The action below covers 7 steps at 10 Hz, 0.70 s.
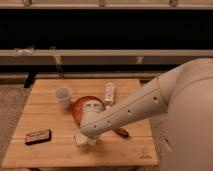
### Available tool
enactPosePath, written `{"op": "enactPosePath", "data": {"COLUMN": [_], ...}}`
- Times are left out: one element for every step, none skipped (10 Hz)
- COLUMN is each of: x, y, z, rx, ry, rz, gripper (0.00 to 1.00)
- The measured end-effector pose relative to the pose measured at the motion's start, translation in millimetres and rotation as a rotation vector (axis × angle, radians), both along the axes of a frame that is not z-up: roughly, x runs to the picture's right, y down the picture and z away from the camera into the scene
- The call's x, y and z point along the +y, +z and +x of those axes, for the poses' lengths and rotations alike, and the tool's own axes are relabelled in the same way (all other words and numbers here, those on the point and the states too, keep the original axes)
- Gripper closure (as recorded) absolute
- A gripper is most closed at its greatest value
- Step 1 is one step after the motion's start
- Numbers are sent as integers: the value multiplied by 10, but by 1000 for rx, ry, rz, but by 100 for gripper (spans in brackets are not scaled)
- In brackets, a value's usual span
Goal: Place the white sponge in the ceramic cup
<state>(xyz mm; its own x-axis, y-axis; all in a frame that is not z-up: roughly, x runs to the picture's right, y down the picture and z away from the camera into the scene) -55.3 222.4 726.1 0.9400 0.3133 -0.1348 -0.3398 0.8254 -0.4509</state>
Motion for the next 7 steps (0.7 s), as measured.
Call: {"op": "enactPosePath", "data": {"x": [-133,-268,-392,-548,-644,-744,-874], "y": [-186,-341,-437,-474,-457,-417,-363], "z": [0,5,-38,-148,-241,-342,-483], "rx": [2,10,13,22,30,40,46], "ry": [-2,-3,-5,-11,-13,-15,-16], "rz": [24,46,62,77,86,94,102], "gripper": [100,100,100,100,100,100,100]}}
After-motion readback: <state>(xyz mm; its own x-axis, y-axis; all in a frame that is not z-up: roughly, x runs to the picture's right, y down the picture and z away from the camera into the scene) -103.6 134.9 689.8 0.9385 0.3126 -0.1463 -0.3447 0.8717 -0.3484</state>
